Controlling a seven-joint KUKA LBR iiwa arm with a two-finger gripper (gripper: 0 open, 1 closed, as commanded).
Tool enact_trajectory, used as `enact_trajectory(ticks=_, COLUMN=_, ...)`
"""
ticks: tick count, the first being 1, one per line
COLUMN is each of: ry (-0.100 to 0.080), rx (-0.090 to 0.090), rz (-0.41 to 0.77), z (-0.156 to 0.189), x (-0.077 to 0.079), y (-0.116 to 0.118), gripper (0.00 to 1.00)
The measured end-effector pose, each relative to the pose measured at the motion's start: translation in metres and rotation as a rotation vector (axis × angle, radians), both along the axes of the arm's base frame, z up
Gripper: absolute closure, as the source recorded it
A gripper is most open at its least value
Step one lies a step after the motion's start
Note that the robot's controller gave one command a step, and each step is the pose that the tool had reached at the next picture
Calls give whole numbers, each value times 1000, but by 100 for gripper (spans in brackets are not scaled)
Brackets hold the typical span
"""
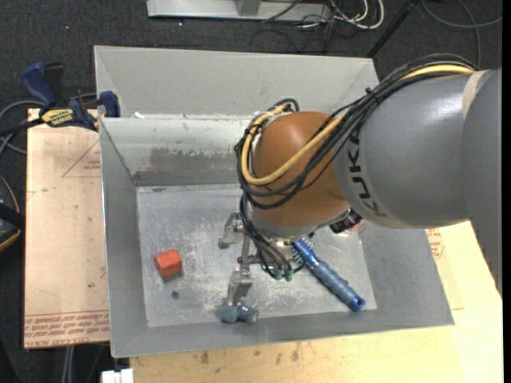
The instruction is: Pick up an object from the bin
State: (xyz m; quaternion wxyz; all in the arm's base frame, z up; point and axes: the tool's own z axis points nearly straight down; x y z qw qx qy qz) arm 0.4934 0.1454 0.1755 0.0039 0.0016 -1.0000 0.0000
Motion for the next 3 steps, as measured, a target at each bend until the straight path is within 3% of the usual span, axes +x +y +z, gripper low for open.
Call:
enact_trajectory(ticks=1, ry=-11, rx=5, rz=325, z=-99, x=18, y=-3, gripper=0)
enact_trajectory(ticks=2, ry=-39, rx=4, rz=848, z=-97, x=-3, y=8, gripper=0)
enact_trajectory(ticks=3, ry=-11, rx=2, rz=638, z=-100, x=10, y=13, gripper=0)
